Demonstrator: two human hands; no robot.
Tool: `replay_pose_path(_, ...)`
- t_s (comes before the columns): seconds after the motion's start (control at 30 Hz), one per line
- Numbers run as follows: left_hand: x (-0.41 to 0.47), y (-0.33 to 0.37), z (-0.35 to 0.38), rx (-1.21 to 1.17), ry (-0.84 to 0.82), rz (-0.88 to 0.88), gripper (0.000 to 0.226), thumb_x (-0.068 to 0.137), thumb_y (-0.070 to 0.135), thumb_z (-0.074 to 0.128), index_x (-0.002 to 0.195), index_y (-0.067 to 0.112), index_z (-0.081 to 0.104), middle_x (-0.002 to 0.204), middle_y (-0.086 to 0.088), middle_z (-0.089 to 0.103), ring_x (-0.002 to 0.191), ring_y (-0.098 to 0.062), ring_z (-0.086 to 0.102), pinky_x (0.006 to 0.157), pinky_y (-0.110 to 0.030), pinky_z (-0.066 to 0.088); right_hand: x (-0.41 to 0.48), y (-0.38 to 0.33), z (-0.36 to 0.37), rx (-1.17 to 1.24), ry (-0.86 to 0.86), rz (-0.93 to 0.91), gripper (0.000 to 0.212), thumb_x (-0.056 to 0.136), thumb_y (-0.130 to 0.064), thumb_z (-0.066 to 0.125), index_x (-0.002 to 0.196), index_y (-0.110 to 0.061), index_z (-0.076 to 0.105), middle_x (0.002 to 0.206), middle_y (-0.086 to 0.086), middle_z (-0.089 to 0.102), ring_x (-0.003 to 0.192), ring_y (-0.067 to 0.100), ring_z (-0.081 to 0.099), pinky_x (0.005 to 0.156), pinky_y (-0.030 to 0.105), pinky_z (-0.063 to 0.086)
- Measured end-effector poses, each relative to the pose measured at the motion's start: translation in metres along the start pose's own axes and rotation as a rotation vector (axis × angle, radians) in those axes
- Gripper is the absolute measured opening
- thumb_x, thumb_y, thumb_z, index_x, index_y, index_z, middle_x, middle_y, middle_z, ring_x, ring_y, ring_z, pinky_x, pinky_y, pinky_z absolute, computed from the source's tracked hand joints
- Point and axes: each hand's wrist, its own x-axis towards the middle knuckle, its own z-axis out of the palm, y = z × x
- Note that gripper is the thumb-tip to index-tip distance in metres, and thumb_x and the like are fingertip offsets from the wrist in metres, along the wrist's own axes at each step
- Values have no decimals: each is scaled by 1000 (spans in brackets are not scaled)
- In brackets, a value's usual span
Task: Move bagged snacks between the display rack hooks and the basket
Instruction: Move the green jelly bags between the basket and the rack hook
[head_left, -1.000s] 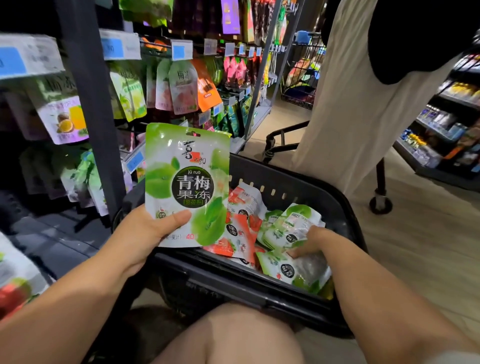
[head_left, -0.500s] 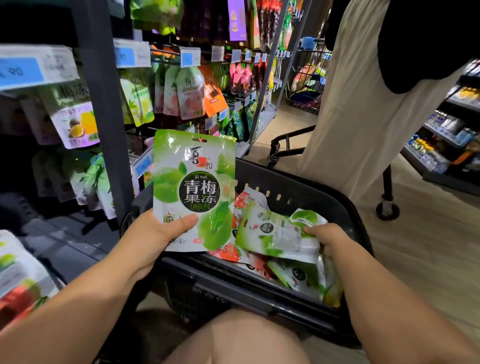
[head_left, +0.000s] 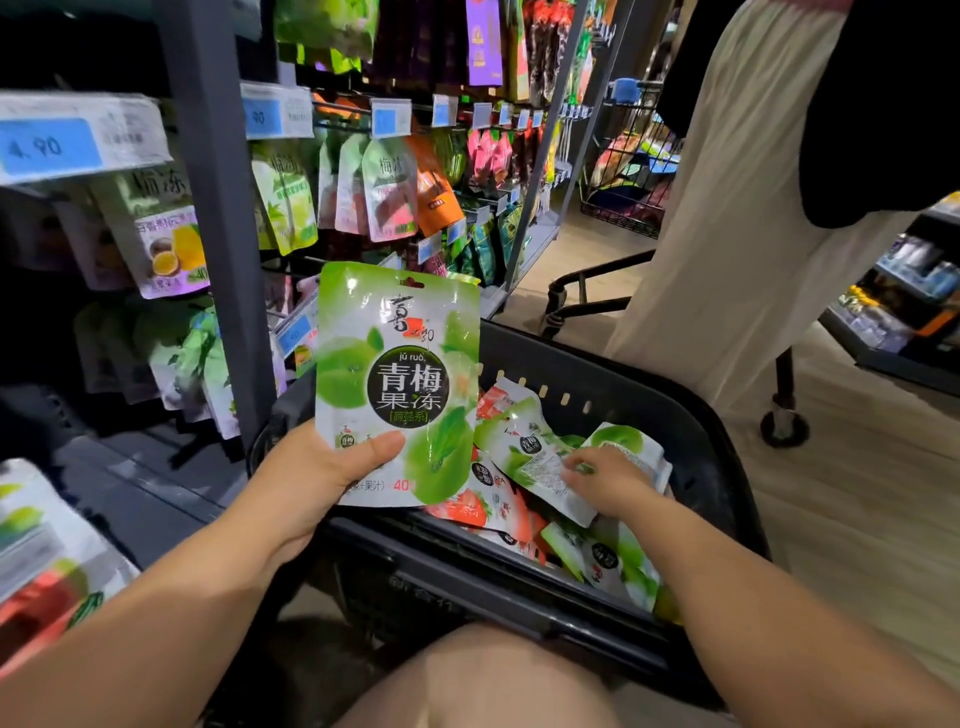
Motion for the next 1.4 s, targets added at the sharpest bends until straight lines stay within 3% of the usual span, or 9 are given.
replay_pose_path(0.27, 2, -2, -1, -2, -19, 15, 47, 69, 10, 71, 116, 14, 66, 109, -8, 74, 99, -26, 71, 84, -34, 59, -10, -9, 12, 18, -105, -91, 95, 71, -56, 81, 149, -24, 36, 150, 3, 41, 131, 22, 47, 102, 31, 40)
replay_pose_path(0.6, 1, -2, 1, 20, -1, 9, 34, 82, -2, 66, 110, 17, 67, 105, -4, 75, 94, -20, 72, 77, -27, 60, -11, -12, 8, -83, 126, -154, 33, 99, -35, 54, 129, -24, 63, 119, 1, 66, 109, 23, 60, 84, 26, 45)
replay_pose_path(0.87, -1, -6, 3, -14, 56, -28, 34, 82, 1, 69, 115, 12, 67, 108, -8, 74, 103, -29, 69, 98, -46, 51, -17, -13, -17, 673, 223, -60, 17, 99, -26, 57, 95, -13, 67, 91, 10, 64, 87, 26, 58, 76, 36, 44)
replay_pose_path(0.93, -1, -6, 5, -25, 76, -21, 37, 81, 4, 74, 116, 13, 67, 110, -7, 74, 105, -28, 69, 101, -50, 48, -27, -21, -27, 945, 213, -95, 21, 97, -22, 60, 94, -3, 67, 93, 21, 67, 86, 32, 62, 83, 43, 51)
replay_pose_path(1.03, -2, -3, 4, -7, 116, -1, 47, 75, 13, 81, 119, 18, 67, 112, -2, 74, 106, -26, 69, 102, -51, 47, -45, -42, -42, 1308, 123, -226, 16, 94, -18, 59, 90, -4, 64, 84, 12, 68, 75, 25, 66, 71, 35, 54)
replay_pose_path(1.13, -5, 1, 8, 22, 173, 29, 36, 81, 8, 76, 115, 20, 69, 107, 2, 75, 103, -22, 70, 101, -48, 49, -61, -66, -53, 1526, -13, -352, 13, 90, -18, 60, 95, -7, 64, 82, 4, 74, 71, 16, 71, 62, 27, 58)
replay_pose_path(1.23, -8, 15, 15, 48, 204, 63, 32, 82, 9, 75, 111, 22, 69, 105, 8, 75, 102, -16, 70, 99, -39, 50, -70, -90, -57, 1616, -127, -454, 44, 71, -31, 76, 106, -6, 65, 93, 9, 74, 76, 18, 72, 62, 29, 60)
replay_pose_path(1.3, -10, 28, 14, 64, 223, 89, 29, 83, 12, 75, 108, 24, 69, 103, 11, 75, 99, -10, 70, 93, -31, 52, -75, -107, -55, 1663, -206, -475, 37, 76, -27, 70, 106, -7, 66, 95, 11, 73, 72, 18, 72, 57, 29, 59)
replay_pose_path(1.4, -13, 52, 7, 71, 209, 127, 25, 84, 17, 75, 106, 28, 69, 100, 16, 75, 93, 1, 69, 84, -20, 52, -80, -132, -49, 1665, -292, -499, 62, 46, -37, 97, 97, -11, 76, 105, 15, 73, 85, 24, 73, 73, 38, 61)
